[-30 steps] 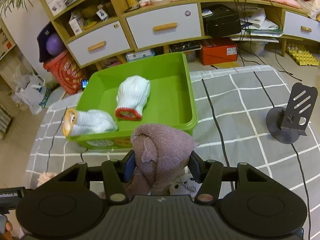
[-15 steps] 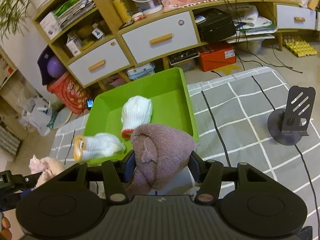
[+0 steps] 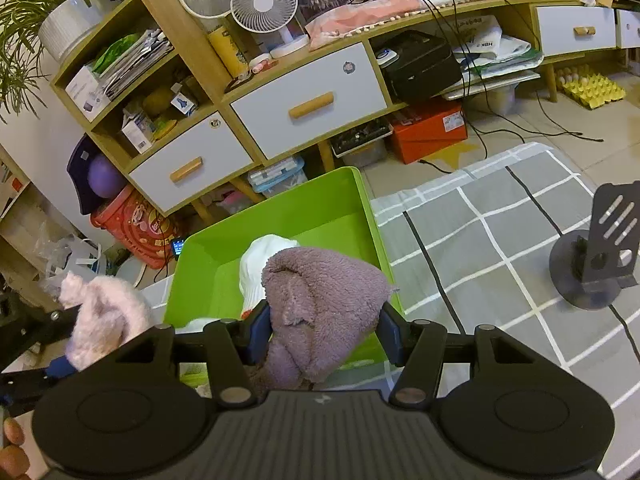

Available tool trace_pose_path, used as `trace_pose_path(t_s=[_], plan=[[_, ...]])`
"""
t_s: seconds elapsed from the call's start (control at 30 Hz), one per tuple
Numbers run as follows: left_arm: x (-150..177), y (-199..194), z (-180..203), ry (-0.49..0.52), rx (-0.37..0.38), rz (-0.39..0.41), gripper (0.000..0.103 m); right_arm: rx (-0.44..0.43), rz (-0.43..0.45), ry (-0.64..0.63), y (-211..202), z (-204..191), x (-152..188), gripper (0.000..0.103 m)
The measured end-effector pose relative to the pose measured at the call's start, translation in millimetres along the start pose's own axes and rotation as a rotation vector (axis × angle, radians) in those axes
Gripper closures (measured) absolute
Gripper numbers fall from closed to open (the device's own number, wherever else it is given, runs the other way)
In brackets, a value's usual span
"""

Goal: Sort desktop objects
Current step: 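Lift both cloths over the green tray and open both grippers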

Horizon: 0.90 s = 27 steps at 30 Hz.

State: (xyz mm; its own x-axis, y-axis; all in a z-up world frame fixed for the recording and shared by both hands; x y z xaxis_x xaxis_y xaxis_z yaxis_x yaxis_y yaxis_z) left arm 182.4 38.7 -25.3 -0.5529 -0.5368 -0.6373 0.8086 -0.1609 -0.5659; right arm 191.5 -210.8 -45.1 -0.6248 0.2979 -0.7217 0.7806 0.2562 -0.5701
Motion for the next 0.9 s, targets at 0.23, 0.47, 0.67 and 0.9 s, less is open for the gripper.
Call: trace_pose_path(t_s=[0.23, 0.47, 0.67, 0.9], plan=[[-4, 19, -1, 0.000, -0.009, 0.086, 0.047, 0.000, 0.018, -0.004, 15, -2, 5, 0.047], [-4, 31, 4, -0.006, 0.029, 0.173, 0.044, 0.006, 0.006, 0.000, 27, 2, 13, 0.047], [0, 42, 4, -0.021, 0.045, 0.192, 0.035, 0.000, 0.012, -0.017, 28, 2, 14, 0.045], [4, 52, -4, -0.055, 0.024, 0.173, 0.022, 0.001, 0.010, -0.002, 29, 4, 13, 0.032]])
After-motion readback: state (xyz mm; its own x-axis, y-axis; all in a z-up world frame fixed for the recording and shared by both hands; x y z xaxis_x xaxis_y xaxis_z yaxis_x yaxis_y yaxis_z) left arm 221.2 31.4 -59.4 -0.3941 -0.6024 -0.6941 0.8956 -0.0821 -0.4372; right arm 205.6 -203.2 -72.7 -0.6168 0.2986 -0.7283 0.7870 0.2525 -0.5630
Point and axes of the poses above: each gripper's, at about its wrist camera, not at the fingertips, and y roughly the way its jaws point, z to its right, x to its underside, the point moved 6 cm from there along y, roughly the way its jaws point, and after that the axes turned 10 degrees about z, right-handed, at the moved point
